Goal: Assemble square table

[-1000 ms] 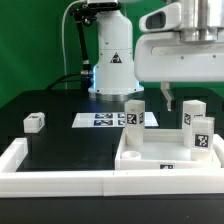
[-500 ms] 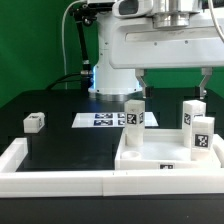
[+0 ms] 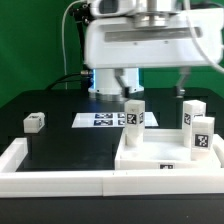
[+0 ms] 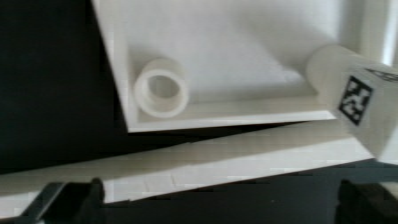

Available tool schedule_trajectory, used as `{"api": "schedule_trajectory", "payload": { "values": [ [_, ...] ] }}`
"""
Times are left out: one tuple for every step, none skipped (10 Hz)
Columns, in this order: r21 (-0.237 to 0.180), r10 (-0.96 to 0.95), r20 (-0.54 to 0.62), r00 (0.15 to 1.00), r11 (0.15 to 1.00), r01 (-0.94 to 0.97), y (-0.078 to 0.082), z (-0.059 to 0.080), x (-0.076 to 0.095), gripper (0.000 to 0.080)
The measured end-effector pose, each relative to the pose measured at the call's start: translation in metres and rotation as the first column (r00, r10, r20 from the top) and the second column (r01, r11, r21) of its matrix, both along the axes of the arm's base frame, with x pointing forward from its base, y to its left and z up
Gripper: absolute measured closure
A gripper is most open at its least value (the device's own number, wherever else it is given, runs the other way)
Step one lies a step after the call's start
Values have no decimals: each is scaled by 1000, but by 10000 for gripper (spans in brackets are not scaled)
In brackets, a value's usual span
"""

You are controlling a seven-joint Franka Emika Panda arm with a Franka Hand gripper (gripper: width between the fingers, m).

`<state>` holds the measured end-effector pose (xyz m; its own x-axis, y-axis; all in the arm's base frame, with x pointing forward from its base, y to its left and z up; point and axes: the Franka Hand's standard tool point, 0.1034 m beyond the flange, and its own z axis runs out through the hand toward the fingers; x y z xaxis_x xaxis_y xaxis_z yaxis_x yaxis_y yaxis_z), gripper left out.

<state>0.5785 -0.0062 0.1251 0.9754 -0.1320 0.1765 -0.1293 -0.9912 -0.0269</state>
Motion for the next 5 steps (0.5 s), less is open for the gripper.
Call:
{"api": "schedule_trajectory", "payload": {
  "values": [
    [-4,5,3,1000,1000,-5,-18,3,-2,150],
    [-4,-16,3,1000,1000,16,-29,3,-2,150],
    [-4,-18,2,1000,1000,18,-30,3,-3,150],
    [-4,-17,2,1000,1000,17,-29,2,-3,150],
    [-4,-18,1,1000,1000,18,-31,2,-3,150]
  ]
}}
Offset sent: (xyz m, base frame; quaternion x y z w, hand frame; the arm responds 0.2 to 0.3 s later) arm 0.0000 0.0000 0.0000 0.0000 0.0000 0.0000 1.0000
